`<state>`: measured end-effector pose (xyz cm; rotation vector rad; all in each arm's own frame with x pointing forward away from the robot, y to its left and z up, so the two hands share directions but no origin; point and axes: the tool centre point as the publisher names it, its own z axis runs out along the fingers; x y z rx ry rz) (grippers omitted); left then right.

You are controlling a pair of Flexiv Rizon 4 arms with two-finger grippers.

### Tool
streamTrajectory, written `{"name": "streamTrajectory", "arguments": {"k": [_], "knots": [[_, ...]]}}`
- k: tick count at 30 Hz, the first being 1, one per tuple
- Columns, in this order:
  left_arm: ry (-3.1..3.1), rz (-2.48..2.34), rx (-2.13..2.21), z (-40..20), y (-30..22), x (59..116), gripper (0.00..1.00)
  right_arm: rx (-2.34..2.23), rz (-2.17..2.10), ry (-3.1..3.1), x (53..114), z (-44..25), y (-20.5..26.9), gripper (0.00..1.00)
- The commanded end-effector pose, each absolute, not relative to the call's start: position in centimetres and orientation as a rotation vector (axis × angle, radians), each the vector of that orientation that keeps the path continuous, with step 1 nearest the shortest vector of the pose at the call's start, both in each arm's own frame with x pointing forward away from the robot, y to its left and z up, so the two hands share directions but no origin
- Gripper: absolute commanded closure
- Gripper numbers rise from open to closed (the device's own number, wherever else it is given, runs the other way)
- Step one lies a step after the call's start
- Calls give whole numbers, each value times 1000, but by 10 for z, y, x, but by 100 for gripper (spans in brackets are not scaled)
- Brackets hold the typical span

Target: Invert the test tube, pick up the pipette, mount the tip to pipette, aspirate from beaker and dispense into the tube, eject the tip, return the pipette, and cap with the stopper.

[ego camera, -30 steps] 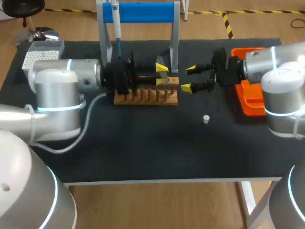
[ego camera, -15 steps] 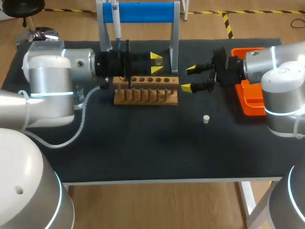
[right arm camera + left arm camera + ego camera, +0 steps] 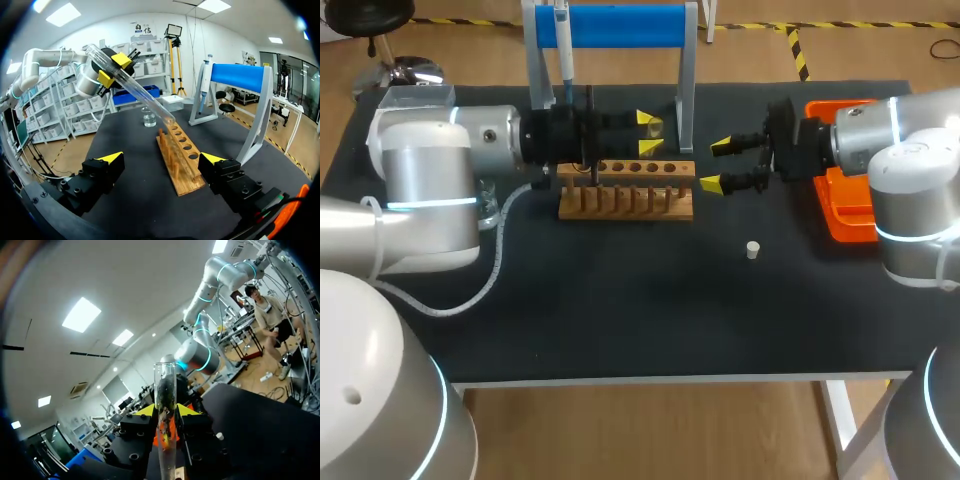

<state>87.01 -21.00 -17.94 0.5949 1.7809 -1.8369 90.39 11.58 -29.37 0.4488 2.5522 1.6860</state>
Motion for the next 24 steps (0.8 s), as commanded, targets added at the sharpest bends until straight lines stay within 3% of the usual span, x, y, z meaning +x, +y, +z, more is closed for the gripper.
{"name": "streamTrajectory", "arguments": {"k": [1, 24], "knots": [[1823, -1868, 569, -175, -208, 876, 100, 450, 1684, 2552, 903, -294, 115, 0], [2037, -2011, 141, -185, -200, 923, 100, 450, 1684, 2552, 903, -294, 115, 0]]}}
